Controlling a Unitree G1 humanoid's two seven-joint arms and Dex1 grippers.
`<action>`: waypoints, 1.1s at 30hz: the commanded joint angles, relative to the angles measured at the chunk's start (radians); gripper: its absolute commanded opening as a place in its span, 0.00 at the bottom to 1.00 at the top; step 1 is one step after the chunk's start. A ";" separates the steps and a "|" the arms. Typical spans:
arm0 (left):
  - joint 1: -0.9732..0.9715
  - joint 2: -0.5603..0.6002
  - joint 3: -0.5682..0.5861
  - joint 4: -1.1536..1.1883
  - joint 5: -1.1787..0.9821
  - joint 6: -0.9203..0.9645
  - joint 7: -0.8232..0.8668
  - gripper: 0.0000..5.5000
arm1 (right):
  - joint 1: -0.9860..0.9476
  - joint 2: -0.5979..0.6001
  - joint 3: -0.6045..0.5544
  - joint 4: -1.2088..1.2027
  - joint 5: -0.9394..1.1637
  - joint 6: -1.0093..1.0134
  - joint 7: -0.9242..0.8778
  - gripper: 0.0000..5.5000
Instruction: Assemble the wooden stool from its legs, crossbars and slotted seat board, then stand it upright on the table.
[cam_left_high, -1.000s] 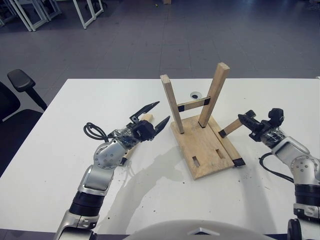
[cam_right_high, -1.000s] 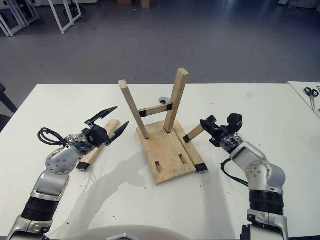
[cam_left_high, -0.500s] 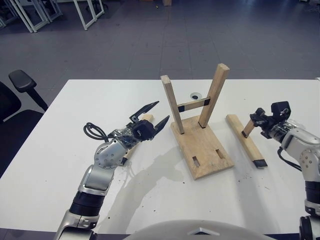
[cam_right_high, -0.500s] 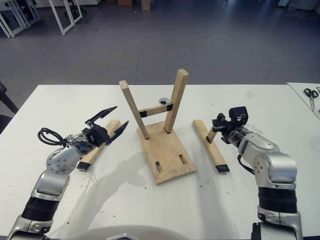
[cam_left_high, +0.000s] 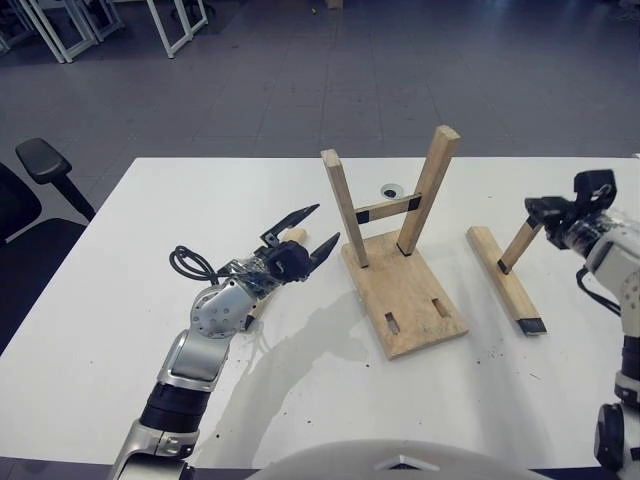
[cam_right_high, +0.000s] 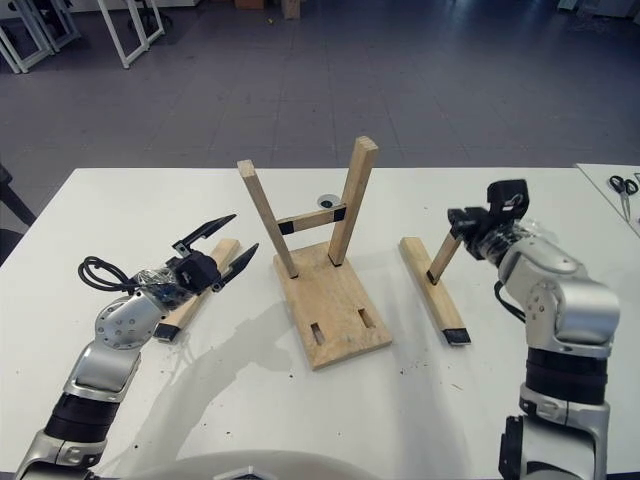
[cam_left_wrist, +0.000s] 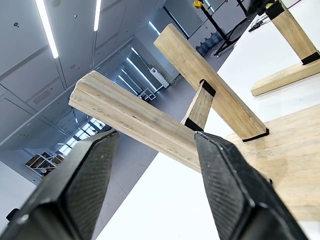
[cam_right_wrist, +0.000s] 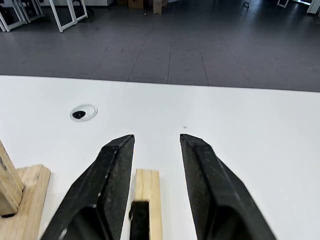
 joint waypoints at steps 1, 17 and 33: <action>0.000 0.004 0.000 0.010 0.001 0.007 0.001 0.51 | -0.114 -0.008 -0.013 0.008 -0.012 -0.001 -0.012 0.33; -0.013 -0.001 -0.004 0.036 0.000 -0.001 0.002 0.51 | -0.051 0.207 0.094 0.447 -0.153 -0.297 -0.003 0.33; 0.031 -0.021 -0.007 0.004 0.018 0.009 0.033 0.51 | -0.029 0.237 -0.100 -0.106 0.083 -0.220 -0.034 0.33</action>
